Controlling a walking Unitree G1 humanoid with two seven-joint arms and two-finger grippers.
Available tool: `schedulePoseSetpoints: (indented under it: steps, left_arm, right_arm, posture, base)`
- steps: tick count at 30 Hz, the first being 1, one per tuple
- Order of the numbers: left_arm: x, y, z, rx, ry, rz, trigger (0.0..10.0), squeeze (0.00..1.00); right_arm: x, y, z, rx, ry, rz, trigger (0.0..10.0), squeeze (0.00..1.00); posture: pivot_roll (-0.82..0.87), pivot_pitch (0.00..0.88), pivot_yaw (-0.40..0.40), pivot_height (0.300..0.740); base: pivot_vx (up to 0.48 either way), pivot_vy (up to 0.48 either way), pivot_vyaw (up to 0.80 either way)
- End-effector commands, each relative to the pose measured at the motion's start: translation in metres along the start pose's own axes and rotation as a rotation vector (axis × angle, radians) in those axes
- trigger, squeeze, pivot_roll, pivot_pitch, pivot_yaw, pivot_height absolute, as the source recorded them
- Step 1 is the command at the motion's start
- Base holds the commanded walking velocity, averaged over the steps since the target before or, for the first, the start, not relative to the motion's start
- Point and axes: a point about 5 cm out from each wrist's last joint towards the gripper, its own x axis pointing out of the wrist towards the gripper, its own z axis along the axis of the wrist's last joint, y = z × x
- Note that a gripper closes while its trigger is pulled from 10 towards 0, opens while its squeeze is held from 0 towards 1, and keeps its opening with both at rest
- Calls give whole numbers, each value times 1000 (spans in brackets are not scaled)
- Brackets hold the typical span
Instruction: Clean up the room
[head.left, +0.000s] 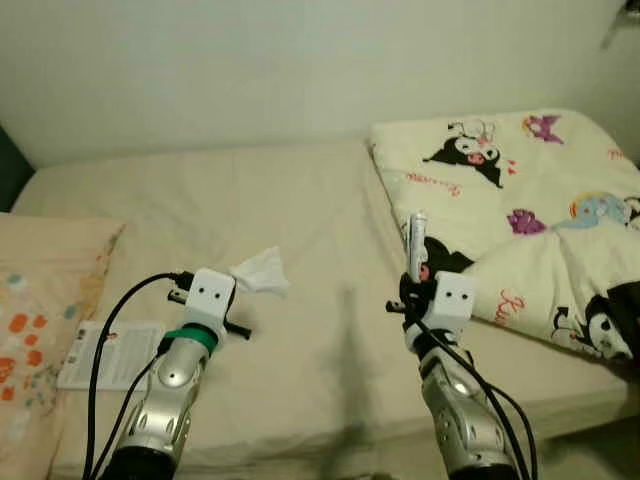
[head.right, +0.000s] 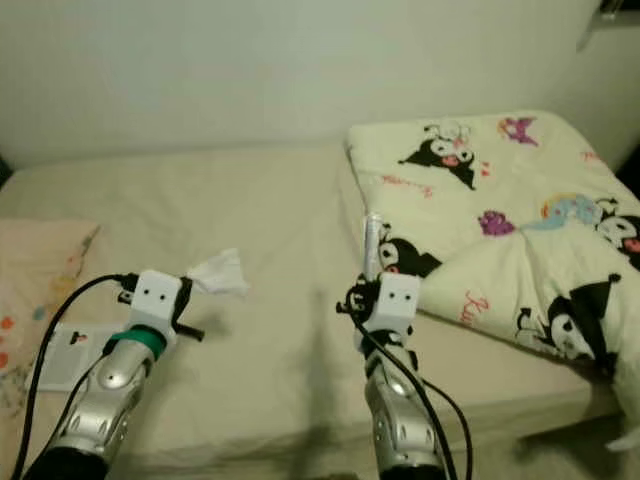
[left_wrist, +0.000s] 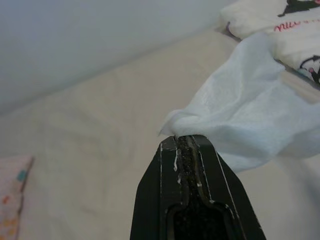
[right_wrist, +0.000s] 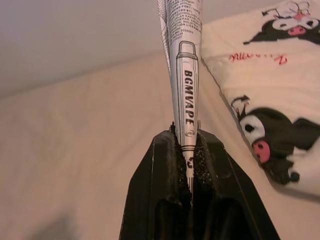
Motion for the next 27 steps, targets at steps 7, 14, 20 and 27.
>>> schedulePoseSetpoints:
  steps: [7, 14, 20, 27]
  left_arm:
    - [-5, 1, -6, 6, 30, -4, 10000, 0]
    - [-7, 1, -7, 9, 33, -4, 10000, 0]
    - [-2, 6, 2, 20, 23, -1, 10000, 0]
    - [5, 16, 18, 47, -2, -11, 10000, 0]
  right_arm:
    - [0, -1, -3, -2, 9, 0, 10000, 0]
    - [2, -2, -1, -4, 6, 3, 10000, 0]
    - [19, 17, 21, -101, 7, 118, 10000, 0]
    - [47, 61, 88, -222, -103, 278, 10000, 0]
  posture:
    - [55, 0, 75, 740]
    - [59, 0, 68, 740]
    - [92, 0, 79, 740]
    - [92, 46, 83, 740]
  base:
    - [0, 0, 0]
    - [0, 0, 0]
    - [0, 0, 0]
    - [0, 0, 0]
